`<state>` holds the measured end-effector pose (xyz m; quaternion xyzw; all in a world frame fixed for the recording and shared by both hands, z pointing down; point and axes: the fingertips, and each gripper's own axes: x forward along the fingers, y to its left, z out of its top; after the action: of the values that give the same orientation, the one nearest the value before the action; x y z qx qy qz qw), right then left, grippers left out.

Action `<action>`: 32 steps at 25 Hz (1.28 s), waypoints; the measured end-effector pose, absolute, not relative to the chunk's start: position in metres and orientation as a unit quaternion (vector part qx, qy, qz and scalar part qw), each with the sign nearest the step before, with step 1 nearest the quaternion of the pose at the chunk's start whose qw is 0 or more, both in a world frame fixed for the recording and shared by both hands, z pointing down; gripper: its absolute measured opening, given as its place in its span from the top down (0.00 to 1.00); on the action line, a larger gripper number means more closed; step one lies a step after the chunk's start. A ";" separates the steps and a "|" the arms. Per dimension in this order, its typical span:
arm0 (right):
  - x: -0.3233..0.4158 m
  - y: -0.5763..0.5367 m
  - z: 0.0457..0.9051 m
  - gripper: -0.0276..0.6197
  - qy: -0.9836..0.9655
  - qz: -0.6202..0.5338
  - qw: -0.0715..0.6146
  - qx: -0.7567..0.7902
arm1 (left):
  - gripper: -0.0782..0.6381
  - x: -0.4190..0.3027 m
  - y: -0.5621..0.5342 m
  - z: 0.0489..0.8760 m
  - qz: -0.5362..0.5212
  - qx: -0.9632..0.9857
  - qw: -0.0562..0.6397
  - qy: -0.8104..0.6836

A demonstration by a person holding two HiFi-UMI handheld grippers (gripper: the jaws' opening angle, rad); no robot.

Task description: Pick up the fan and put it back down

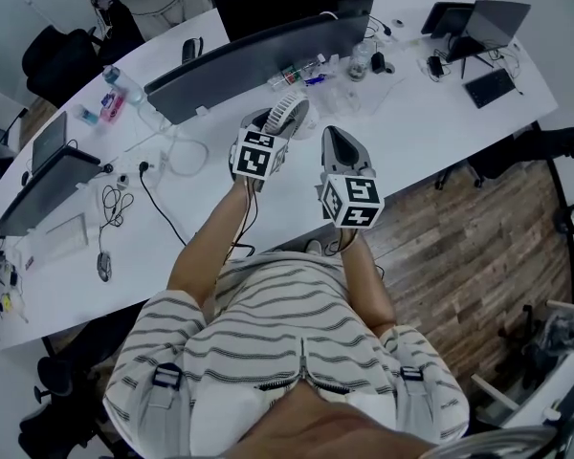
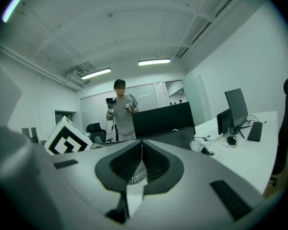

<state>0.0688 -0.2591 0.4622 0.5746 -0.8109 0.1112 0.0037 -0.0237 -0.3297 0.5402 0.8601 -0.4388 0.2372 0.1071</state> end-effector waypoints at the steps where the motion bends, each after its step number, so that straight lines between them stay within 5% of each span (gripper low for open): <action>1: 0.070 -0.259 0.463 0.94 -0.810 0.114 0.002 0.576 | 0.57 -0.023 -0.332 0.545 0.247 0.861 0.105 -0.431; 32: 0.095 -0.270 0.470 0.94 -0.792 0.127 0.000 0.597 | 0.57 -0.007 -0.351 0.661 0.375 0.892 0.061 -0.245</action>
<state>0.0947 -0.2696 0.4699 0.5972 -0.7920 0.1267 -0.0002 -0.0067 -0.3510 0.6608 0.8918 -0.2451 0.3753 0.0612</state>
